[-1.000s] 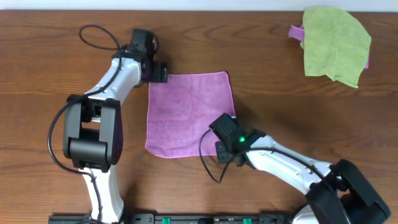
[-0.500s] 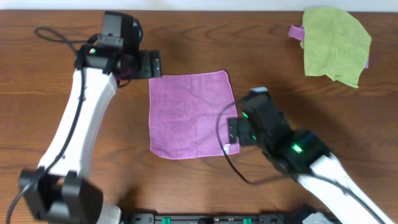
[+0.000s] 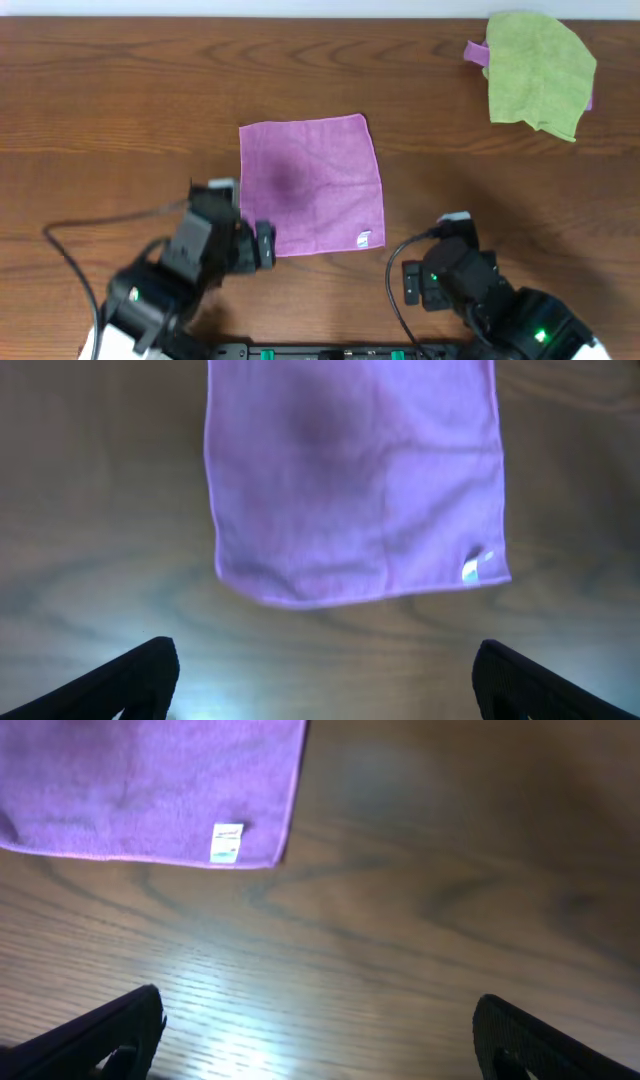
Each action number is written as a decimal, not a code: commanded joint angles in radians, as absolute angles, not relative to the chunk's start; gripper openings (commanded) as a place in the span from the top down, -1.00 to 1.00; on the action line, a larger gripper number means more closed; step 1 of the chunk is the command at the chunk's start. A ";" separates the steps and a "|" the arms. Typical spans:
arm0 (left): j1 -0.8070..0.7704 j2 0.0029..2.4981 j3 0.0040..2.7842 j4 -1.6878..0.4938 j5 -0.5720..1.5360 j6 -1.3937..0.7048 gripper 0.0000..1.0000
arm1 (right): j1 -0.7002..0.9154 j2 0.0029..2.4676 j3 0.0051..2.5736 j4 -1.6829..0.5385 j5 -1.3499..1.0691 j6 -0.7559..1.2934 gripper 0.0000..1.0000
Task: Fold the cloth
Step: 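Release the cloth and retract both grippers toward the near edge, then move both grippers to the purple cloth's bottom left and right corners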
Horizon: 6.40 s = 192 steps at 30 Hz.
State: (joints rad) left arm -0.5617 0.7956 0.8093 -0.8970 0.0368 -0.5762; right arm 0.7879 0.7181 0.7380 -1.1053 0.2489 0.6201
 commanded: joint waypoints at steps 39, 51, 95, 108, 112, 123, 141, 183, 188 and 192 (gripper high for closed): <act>-1.457 0.717 1.056 -1.200 -0.750 -1.138 -0.91 | 0.868 0.298 1.082 -1.326 0.359 0.672 -0.98; -1.690 0.717 0.886 -1.690 -1.056 -1.891 -0.91 | 0.760 0.302 0.778 -1.077 0.340 0.603 -0.99; -0.418 1.105 0.789 -0.392 -0.147 -0.104 -0.90 | 0.645 0.855 0.726 -0.656 0.387 0.345 -0.98; -0.417 1.052 0.789 -0.400 -0.120 -0.126 -0.90 | 0.641 0.656 0.728 -0.584 0.376 0.381 -0.98; -0.417 0.999 0.787 -0.445 -0.086 -0.131 -0.90 | 0.643 0.598 0.728 -0.696 0.368 0.381 -0.98; -0.365 0.840 0.643 -0.461 -0.088 -0.197 -0.90 | 0.643 0.401 0.713 -0.885 0.403 0.436 -0.98; -0.355 0.705 0.322 -0.332 0.018 -0.311 -0.90 | 0.729 0.319 0.244 -0.591 0.324 0.612 -0.99; -0.356 0.929 0.321 -0.266 0.387 -0.662 -0.90 | 0.727 0.625 0.215 -0.388 -0.157 0.868 -0.98; -0.358 0.929 0.321 -0.305 0.401 -0.662 -0.90 | 0.727 0.628 0.215 -0.412 -0.101 0.794 -0.98; -0.358 0.929 0.321 -0.368 0.374 -0.667 -0.90 | 0.726 0.665 0.215 -0.427 -0.068 0.796 -0.98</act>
State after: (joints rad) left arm -0.3607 0.9276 0.3183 -0.3428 0.3855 -0.6559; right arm 0.7227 0.6403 0.2192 -0.4244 -0.1146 0.8249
